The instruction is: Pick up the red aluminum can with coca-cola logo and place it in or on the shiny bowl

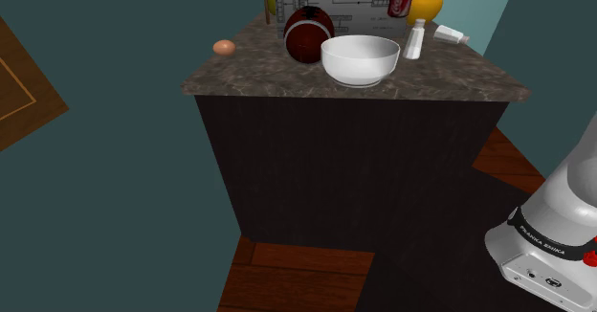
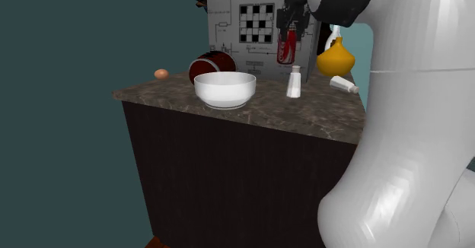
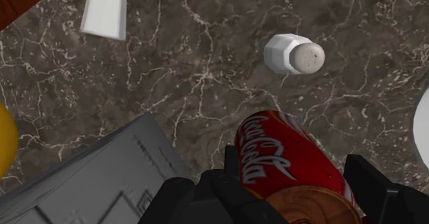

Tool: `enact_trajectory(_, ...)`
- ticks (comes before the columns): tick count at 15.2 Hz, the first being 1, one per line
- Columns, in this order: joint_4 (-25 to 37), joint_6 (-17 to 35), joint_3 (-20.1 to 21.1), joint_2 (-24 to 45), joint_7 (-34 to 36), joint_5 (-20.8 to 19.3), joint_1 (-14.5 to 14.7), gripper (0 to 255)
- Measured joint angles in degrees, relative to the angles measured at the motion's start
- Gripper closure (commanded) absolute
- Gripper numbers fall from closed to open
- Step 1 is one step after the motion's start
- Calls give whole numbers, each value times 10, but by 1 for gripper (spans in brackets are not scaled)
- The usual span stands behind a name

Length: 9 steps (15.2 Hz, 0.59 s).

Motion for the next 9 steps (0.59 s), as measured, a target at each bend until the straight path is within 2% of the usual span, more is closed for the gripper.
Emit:
enact_trajectory(8, 162, -98, -4, 66, -5, 26, -24, 255)
enact_trajectory(9, 157, -100, -2, 59, 2, 23, -17, 255)
